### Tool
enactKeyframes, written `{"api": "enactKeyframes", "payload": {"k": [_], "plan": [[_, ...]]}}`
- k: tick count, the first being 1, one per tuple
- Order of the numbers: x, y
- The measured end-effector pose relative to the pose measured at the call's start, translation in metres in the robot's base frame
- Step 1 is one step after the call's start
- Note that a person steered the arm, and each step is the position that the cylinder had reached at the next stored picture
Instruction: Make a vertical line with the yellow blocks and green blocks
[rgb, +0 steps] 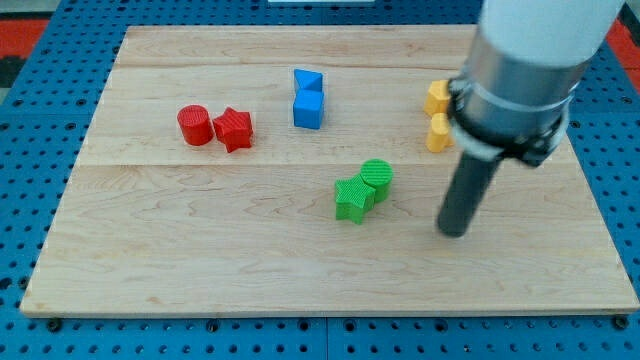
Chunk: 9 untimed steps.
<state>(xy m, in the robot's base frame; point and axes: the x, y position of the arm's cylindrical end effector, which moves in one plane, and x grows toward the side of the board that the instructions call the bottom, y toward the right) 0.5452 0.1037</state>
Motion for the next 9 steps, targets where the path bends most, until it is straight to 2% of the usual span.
{"api": "enactKeyframes", "payload": {"k": [1,2,3,4,5,6,7,8,9], "plan": [[-0.021,-0.074],[-0.034,-0.058],[-0.045,-0.090],[-0.067,-0.091],[-0.070,-0.005],[-0.065,-0.039],[-0.038,-0.099],[-0.054,-0.164],[-0.102,-0.157]]}}
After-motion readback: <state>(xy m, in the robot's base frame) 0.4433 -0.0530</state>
